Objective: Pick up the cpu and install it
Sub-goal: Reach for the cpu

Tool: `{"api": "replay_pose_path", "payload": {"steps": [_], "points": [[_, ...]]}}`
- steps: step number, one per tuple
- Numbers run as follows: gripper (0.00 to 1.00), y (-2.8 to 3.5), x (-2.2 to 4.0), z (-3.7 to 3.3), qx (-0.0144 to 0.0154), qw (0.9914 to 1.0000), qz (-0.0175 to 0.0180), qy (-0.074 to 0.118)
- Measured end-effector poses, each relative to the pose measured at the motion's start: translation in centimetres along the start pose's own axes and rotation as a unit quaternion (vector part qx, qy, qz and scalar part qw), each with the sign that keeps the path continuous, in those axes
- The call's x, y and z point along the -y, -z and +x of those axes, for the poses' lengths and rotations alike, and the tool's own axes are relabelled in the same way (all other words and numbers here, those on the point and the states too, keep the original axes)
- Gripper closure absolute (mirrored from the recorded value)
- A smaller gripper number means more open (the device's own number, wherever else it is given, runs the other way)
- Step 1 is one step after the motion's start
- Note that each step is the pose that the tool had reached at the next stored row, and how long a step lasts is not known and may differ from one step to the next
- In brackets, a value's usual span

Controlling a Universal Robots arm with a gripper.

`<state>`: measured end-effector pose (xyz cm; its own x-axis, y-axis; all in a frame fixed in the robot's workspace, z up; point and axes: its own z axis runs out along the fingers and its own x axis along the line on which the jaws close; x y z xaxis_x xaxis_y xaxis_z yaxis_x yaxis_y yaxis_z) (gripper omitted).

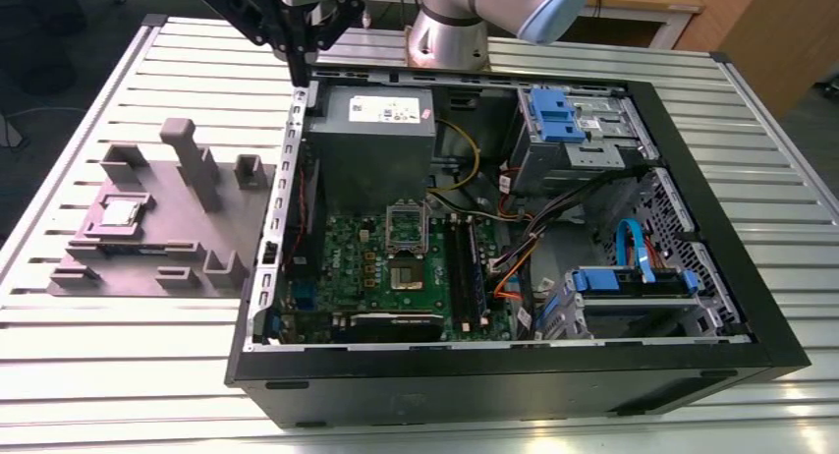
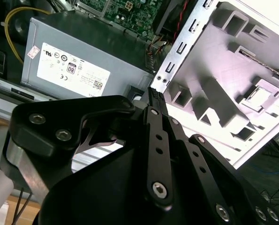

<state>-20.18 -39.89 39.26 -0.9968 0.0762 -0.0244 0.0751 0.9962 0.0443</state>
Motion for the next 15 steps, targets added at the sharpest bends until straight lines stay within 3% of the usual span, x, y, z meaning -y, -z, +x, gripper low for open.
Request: {"api": "replay_pose_path", "payload": {"steps": [15], "points": [[0.89, 0.0, 0.02, 0.27, 0.0, 1.0, 0.0, 0.0]]}}
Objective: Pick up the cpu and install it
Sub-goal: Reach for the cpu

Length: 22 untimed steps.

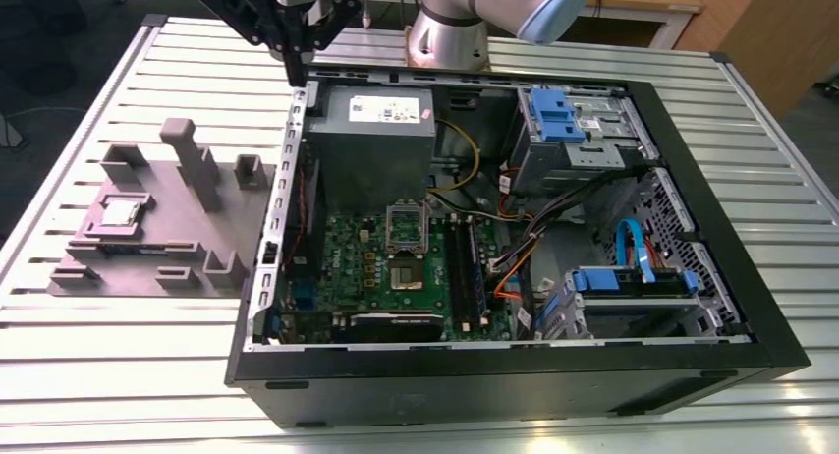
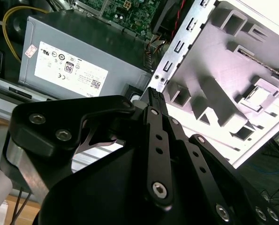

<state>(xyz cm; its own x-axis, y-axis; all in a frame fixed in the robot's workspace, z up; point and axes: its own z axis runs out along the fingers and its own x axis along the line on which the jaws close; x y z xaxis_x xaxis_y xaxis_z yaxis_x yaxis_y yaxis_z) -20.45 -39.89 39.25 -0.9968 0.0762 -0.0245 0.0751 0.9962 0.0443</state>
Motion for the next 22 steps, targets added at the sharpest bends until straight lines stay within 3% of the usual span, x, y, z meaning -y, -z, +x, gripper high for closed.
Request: {"api": "replay_pose_path", "payload": {"steps": [22], "points": [[0.89, 0.01, 0.04, 0.53, 0.0, 1.0, 0.0, 0.0]]}}
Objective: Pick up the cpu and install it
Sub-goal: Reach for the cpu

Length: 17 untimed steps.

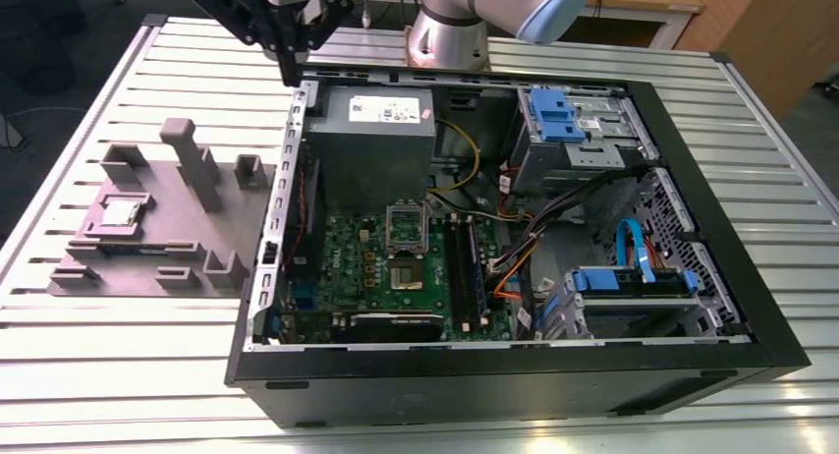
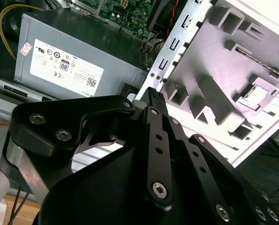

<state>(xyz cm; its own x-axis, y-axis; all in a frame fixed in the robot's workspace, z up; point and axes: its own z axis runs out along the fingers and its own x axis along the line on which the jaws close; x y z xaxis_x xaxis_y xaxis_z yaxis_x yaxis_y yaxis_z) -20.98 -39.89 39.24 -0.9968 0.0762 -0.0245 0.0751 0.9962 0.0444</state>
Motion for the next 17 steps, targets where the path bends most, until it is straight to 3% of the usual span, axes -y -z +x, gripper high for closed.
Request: {"api": "replay_pose_path", "payload": {"steps": [17], "points": [[0.89, 0.01, 0.02, 0.33, 0.0, 1.0, 0.0, 0.0]]}}
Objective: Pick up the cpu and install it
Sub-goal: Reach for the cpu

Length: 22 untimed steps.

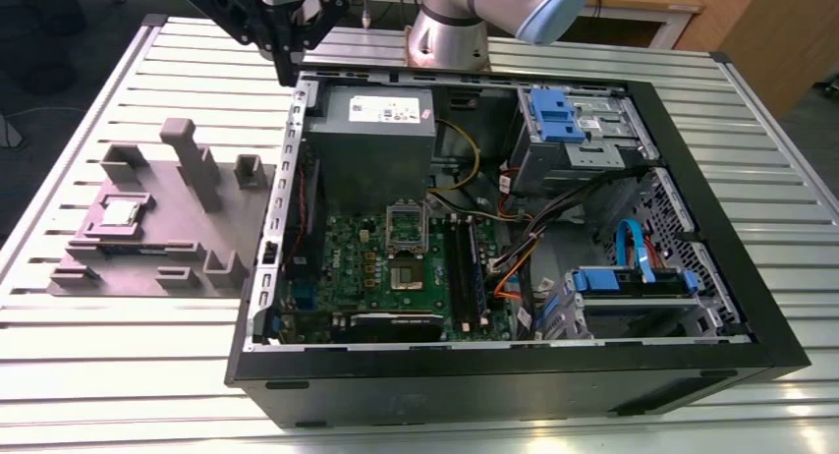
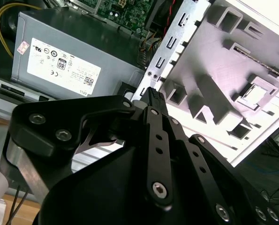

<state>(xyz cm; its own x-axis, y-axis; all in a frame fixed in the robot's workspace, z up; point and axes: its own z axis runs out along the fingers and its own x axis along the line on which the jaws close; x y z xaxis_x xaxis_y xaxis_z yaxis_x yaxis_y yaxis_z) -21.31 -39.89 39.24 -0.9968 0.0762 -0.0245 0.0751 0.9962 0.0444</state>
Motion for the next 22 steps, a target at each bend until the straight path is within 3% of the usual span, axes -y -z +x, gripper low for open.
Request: {"api": "replay_pose_path", "payload": {"steps": [22], "points": [[0.89, 0.02, 0.05, 0.71, 0.0, 1.0, 0.0, 0.0]]}}
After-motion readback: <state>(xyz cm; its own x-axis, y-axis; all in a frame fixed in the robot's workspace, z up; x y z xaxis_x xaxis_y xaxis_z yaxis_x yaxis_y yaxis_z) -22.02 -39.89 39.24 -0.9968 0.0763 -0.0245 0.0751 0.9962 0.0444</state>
